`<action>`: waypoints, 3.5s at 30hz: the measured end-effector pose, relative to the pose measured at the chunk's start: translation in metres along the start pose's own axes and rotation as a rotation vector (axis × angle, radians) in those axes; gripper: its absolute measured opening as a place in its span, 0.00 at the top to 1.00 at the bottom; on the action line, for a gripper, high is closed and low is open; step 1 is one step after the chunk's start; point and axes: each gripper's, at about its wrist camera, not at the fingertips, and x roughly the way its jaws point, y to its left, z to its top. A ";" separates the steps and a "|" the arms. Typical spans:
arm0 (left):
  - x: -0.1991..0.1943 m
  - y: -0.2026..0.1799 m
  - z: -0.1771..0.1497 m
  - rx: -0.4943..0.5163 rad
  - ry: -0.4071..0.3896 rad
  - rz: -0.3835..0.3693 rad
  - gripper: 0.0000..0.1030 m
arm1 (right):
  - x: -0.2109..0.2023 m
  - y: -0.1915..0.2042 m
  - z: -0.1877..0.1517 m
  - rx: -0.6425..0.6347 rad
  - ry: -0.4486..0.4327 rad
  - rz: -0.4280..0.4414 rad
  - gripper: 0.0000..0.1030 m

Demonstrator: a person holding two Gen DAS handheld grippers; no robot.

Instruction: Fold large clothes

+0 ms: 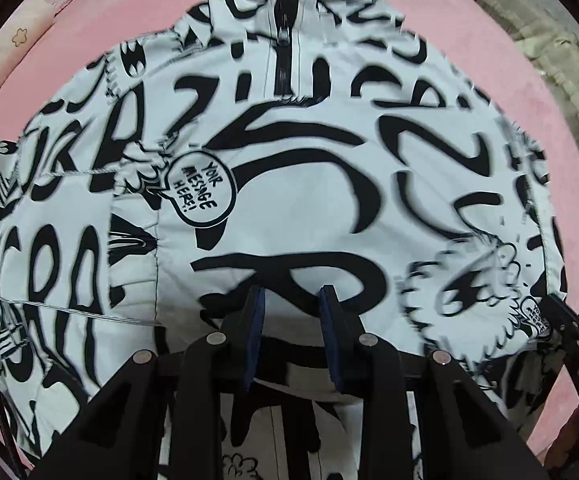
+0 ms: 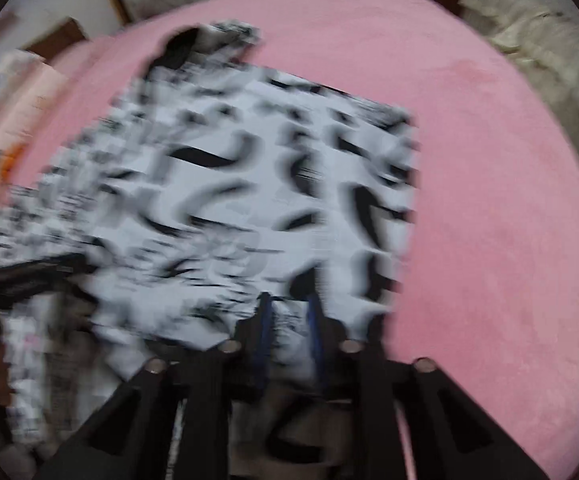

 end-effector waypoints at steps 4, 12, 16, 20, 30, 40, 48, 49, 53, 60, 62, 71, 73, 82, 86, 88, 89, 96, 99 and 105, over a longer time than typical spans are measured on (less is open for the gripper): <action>0.011 -0.008 -0.003 0.023 0.001 0.008 0.74 | 0.020 -0.016 -0.011 0.003 0.037 0.010 1.00; -0.003 -0.022 -0.005 0.003 -0.013 0.012 0.63 | 0.001 -0.016 -0.002 0.072 0.046 0.048 0.96; -0.033 -0.029 -0.013 0.015 -0.113 -0.024 0.61 | -0.023 -0.017 0.000 0.071 0.026 0.065 0.92; -0.065 -0.038 -0.017 0.005 -0.131 -0.066 0.61 | -0.054 -0.018 -0.002 0.059 -0.003 0.087 0.92; -0.157 -0.045 -0.027 0.012 -0.142 -0.067 0.47 | -0.125 -0.009 0.007 0.033 -0.060 0.144 0.92; -0.228 -0.043 -0.048 -0.036 -0.206 -0.065 0.47 | -0.172 0.005 0.007 -0.006 -0.083 0.197 0.92; -0.256 -0.006 -0.071 -0.086 -0.206 -0.033 0.47 | -0.186 0.038 0.004 -0.056 -0.070 0.255 0.92; -0.258 0.001 -0.073 -0.088 -0.208 -0.026 0.47 | -0.188 0.045 0.003 -0.064 -0.070 0.257 0.92; -0.267 0.041 -0.085 -0.097 -0.219 -0.016 0.47 | -0.196 0.077 -0.001 -0.086 -0.072 0.285 0.92; -0.272 0.147 -0.103 -0.125 -0.177 -0.032 0.47 | -0.207 0.154 -0.009 -0.115 -0.091 0.274 0.92; -0.275 0.177 -0.105 -0.126 -0.174 -0.035 0.47 | -0.206 0.184 -0.012 -0.093 -0.080 0.266 0.92; -0.262 0.326 -0.106 -0.188 -0.170 -0.076 0.46 | -0.188 0.319 -0.006 -0.162 -0.036 0.222 0.92; -0.251 0.361 -0.106 -0.233 -0.157 -0.095 0.46 | -0.185 0.346 -0.003 -0.178 -0.036 0.224 0.92; -0.189 0.488 -0.102 -0.457 -0.152 -0.177 0.46 | -0.157 0.440 0.002 -0.258 0.009 0.264 0.92; -0.152 0.545 -0.092 -0.602 -0.151 -0.165 0.46 | -0.132 0.468 0.002 -0.290 0.042 0.281 0.92; -0.134 0.571 -0.085 -0.659 -0.149 -0.166 0.46 | -0.119 0.478 0.004 -0.287 0.054 0.286 0.92; -0.126 0.582 -0.082 -0.673 -0.147 -0.158 0.46 | -0.113 0.483 0.005 -0.284 0.056 0.287 0.92; -0.073 0.629 -0.061 -0.693 -0.094 -0.083 0.46 | -0.069 0.509 0.021 -0.255 0.067 0.272 0.92; -0.054 0.638 -0.054 -0.679 -0.075 -0.085 0.53 | -0.054 0.514 0.027 -0.244 0.074 0.266 0.92; -0.028 0.650 -0.048 -0.700 -0.072 -0.128 0.65 | -0.042 0.514 0.026 -0.239 0.094 0.260 0.92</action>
